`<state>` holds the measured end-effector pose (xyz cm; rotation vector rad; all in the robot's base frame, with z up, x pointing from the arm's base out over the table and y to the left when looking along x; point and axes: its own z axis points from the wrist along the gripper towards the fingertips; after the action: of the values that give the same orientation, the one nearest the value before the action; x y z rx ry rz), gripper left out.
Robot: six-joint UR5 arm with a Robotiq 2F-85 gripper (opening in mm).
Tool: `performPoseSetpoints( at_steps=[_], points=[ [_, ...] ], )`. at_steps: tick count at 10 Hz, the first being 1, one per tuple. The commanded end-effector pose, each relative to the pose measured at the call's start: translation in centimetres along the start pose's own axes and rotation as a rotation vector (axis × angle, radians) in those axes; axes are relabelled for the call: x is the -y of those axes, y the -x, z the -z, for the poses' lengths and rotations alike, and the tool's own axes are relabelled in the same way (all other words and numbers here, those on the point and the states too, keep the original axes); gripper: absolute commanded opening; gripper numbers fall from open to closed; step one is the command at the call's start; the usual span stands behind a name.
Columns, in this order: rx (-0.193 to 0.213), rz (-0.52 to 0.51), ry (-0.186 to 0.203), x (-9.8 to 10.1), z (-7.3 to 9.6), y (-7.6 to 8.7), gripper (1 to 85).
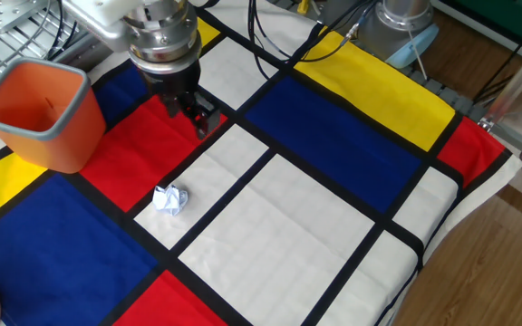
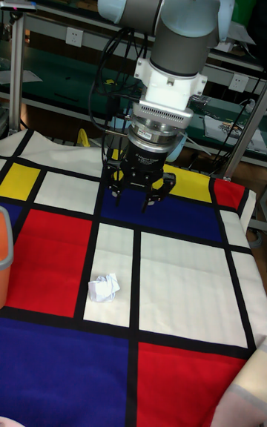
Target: Put the garbage in the trash can
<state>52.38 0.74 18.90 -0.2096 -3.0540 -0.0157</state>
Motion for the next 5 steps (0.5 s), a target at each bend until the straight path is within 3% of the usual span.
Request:
performPoseSetpoints(
  at_steps=[1, 4, 5],
  points=[
    [-0.041, -0.077, 0.009, -0.4, 0.1, -1.1, 1.0],
    [-0.031, -0.069, 0.022, -0.7, -0.2, -0.7, 1.0],
    [0.003, -0.057, 0.043, -1.5, -0.8, 0.6, 1.3]
  ],
)
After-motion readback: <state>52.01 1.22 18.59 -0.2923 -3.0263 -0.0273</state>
